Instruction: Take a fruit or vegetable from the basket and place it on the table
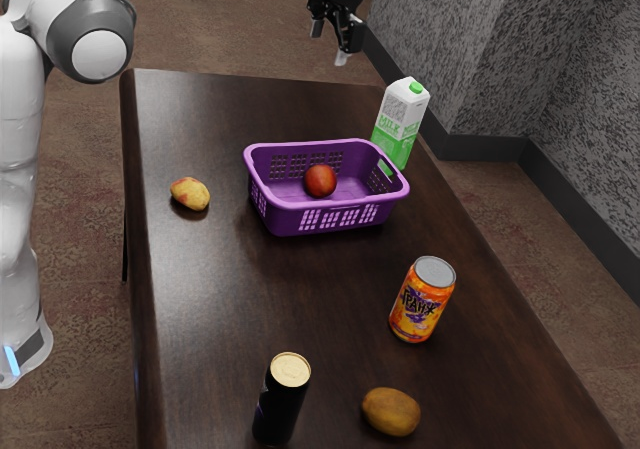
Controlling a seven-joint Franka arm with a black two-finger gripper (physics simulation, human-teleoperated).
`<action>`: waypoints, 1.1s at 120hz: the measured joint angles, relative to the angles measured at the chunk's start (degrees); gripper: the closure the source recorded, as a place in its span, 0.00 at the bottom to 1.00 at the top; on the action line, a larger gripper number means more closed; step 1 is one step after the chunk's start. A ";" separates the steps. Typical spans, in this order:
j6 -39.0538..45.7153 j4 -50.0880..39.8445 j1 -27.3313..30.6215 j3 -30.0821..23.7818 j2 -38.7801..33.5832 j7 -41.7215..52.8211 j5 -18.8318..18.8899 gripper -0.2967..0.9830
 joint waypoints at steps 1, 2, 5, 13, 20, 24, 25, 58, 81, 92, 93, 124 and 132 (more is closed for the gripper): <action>0.00 0.00 0.00 0.00 0.00 0.01 0.00 0.23; 0.00 0.00 -0.01 0.00 0.00 0.02 0.01 0.23; -0.01 -0.01 -0.02 -0.04 -0.03 0.04 0.04 0.23; -0.02 0.24 -0.35 -0.06 -0.13 0.13 0.25 0.23; -0.19 1.72 0.15 -0.14 -1.12 0.22 -0.71 0.23; -0.61 4.72 0.60 -0.60 -3.21 0.26 -0.53 0.23; -0.71 5.36 0.56 -0.69 -3.62 0.26 -0.36 0.23; -2.53 5.24 -16.65 -1.45 -2.18 0.14 2.26 0.23; -2.99 4.05 -12.43 -0.96 -0.39 -3.70 -0.50 0.23; -3.65 2.46 -12.36 -0.94 -0.29 -11.17 -3.75 0.23; -3.70 2.31 -12.36 -0.92 -0.28 -11.92 -4.16 0.23; -5.35 -1.04 -14.98 -1.29 -0.21 -40.01 -13.56 0.23; -5.63 -0.97 -16.91 -1.18 -0.29 -48.00 -13.43 0.23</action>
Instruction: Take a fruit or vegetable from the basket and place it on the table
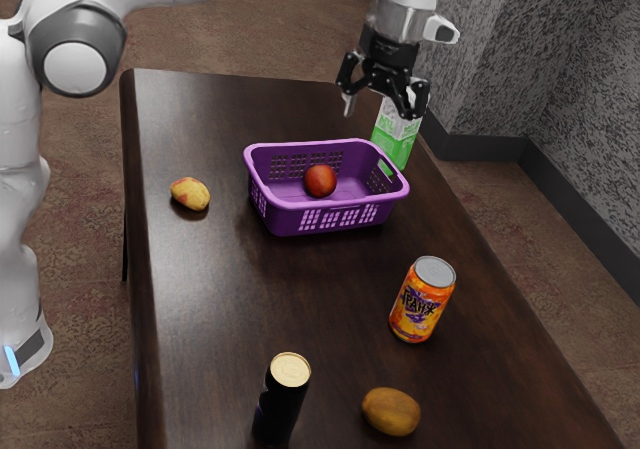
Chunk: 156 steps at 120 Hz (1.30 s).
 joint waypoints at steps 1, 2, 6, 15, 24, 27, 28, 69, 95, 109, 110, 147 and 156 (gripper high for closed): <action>-0.03 0.00 -0.27 0.05 -0.07 -0.94 0.07 0.23; -0.06 0.00 -0.49 0.09 -0.13 -1.87 0.13 0.23; -0.18 -0.06 -1.04 0.20 -0.25 -5.43 0.34 0.23; -0.38 -0.51 -0.72 0.42 -0.18 -12.60 0.16 0.23; -0.55 -1.05 1.08 0.55 -0.11 -19.80 -0.65 0.23; -0.59 -1.55 1.56 0.56 -0.10 -22.19 -0.81 0.23; -0.60 -1.71 1.71 0.58 -0.09 -22.96 -0.86 0.23; -4.08 -6.10 5.61 1.50 -2.20 -37.88 -1.13 0.23; -1.60 -12.88 7.24 3.23 -1.71 -38.79 -1.07 0.23; 1.41 -13.02 6.14 2.87 -1.40 -39.44 0.48 0.23; 1.67 -13.04 6.00 2.84 -1.40 -39.46 0.69 0.23; 15.61 -24.45 4.57 3.43 -5.10 -39.21 6.56 0.23; 17.77 -25.64 5.32 3.50 -5.36 -39.16 6.69 0.23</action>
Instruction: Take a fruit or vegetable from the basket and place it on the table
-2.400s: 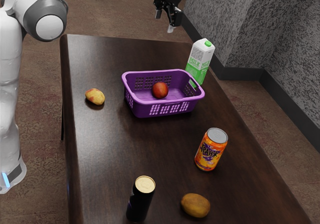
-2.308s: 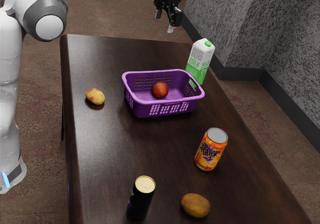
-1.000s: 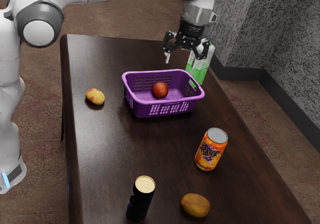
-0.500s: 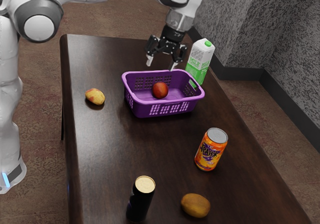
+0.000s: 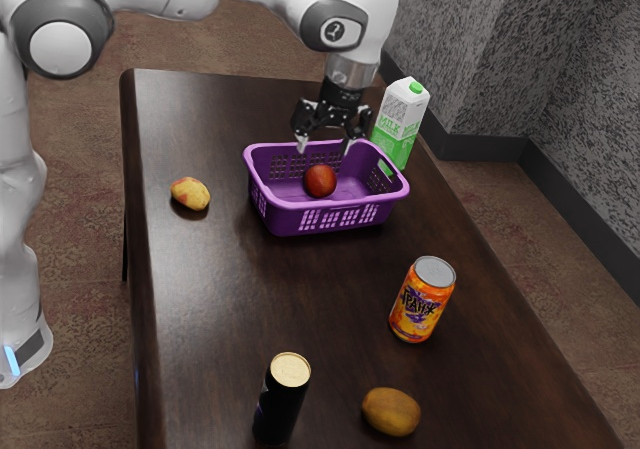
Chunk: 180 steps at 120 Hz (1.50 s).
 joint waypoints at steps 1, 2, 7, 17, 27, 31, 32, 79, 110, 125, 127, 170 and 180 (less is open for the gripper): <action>0.22 -0.15 0.07 0.01 -0.04 0.00 0.01 0.23; 0.44 -0.28 0.14 0.01 -0.05 0.01 0.02 0.23; 1.48 -0.87 0.15 0.39 -0.10 0.03 -0.03 0.23; 3.22 -1.31 0.49 0.74 0.24 0.06 -0.46 0.23; 4.59 -1.38 0.70 0.78 0.74 -0.04 -0.78 0.23; 5.01 -1.36 0.59 0.77 0.81 -0.07 -0.87 0.23; 5.10 -1.36 0.54 0.76 0.82 -0.08 -0.90 0.23; 7.01 -3.87 0.81 0.93 1.23 -0.53 -2.27 0.23; 9.43 -5.52 1.67 0.99 2.25 -0.63 -3.19 0.23; 10.21 -5.58 1.22 1.01 2.72 -0.62 -3.62 0.23; 10.31 -5.63 1.21 1.02 2.75 -0.61 -3.67 0.23; 15.49 -5.91 2.64 1.10 6.26 -0.45 -6.76 0.23; 16.40 -6.00 3.22 1.10 6.47 -0.28 -7.22 0.23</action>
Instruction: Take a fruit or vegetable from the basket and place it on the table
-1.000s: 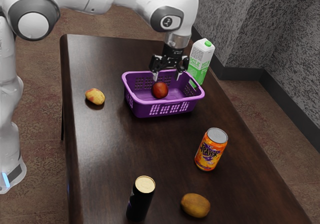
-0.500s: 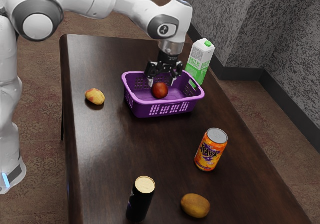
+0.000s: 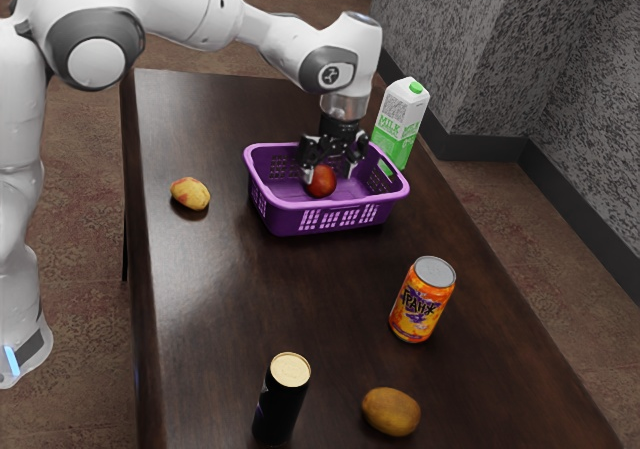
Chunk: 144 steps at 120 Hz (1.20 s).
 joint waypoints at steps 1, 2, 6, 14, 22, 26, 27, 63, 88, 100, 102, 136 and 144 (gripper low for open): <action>0.07 -0.01 0.03 0.00 0.01 0.02 -0.03 0.23; 0.14 -0.02 0.06 0.00 0.01 0.03 -0.06 0.23; 0.38 -0.07 0.15 0.00 0.03 0.09 -0.16 0.23; 0.77 -0.60 0.44 0.00 0.09 0.20 -0.29 0.23; 1.05 -1.02 0.79 0.00 0.13 0.41 -0.33 0.23; 1.15 -1.12 0.95 0.00 0.14 0.55 -0.35 0.23; 1.18 -1.13 0.98 0.00 0.14 0.58 -0.35 0.23; 1.70 -1.24 1.63 0.00 1.75 1.55 -1.04 0.23; 1.82 -1.26 1.65 0.00 2.04 1.93 -1.70 0.45; 1.67 -1.20 1.71 0.01 2.21 2.04 -1.92 0.59; 1.62 -1.17 1.71 0.02 2.20 2.05 -1.93 0.61; 0.66 4.63 -0.75 -0.63 -0.22 2.23 0.35 0.49; -1.62 9.64 -4.30 -0.73 -2.76 2.41 3.70 0.48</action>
